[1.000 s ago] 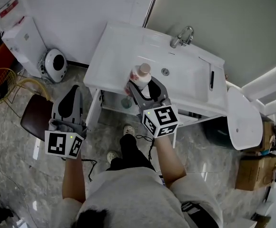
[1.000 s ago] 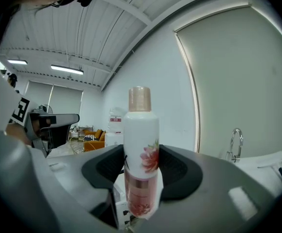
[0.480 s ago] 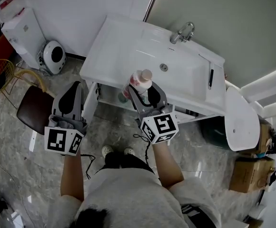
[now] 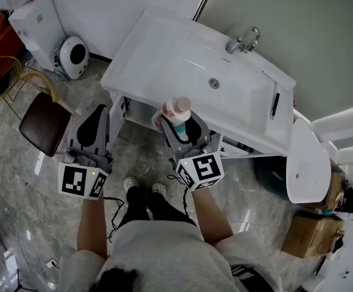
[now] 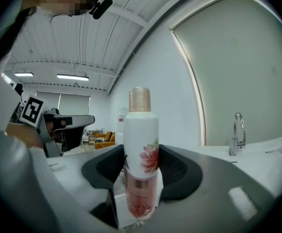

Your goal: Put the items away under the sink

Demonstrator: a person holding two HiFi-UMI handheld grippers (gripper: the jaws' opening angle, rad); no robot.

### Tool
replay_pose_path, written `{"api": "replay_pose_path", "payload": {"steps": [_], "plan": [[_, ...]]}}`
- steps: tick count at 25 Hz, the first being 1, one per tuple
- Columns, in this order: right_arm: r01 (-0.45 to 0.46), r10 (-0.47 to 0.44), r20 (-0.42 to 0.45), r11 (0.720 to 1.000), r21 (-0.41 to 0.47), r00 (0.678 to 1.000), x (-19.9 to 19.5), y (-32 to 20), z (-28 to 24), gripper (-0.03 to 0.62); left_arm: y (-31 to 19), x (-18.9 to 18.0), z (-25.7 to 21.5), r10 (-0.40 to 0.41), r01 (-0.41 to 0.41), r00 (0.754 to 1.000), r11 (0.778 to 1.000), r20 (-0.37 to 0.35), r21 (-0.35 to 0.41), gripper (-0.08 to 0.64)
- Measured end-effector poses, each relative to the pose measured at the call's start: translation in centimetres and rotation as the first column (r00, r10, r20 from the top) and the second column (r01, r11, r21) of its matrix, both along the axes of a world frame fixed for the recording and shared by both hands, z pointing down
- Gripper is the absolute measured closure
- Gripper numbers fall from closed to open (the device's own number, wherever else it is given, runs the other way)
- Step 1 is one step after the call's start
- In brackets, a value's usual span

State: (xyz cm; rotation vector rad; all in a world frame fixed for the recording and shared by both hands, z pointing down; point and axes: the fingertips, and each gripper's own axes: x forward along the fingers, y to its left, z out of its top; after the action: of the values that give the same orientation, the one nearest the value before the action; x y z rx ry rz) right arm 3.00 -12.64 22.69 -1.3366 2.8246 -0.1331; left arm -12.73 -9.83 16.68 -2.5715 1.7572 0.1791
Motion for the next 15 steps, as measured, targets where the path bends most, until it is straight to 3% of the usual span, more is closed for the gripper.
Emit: {"api": "replay_pose_path", "payload": {"steps": [15], "plan": [[0.114, -0.114, -0.012, 0.993, -0.014, 0.993, -0.8, 1.7, 5.2, 0.365, 2.7, 2.4, 4.3, -0.029, 0.029, 0.999, 0.999, 0.034, 0.016, 0.561]]}}
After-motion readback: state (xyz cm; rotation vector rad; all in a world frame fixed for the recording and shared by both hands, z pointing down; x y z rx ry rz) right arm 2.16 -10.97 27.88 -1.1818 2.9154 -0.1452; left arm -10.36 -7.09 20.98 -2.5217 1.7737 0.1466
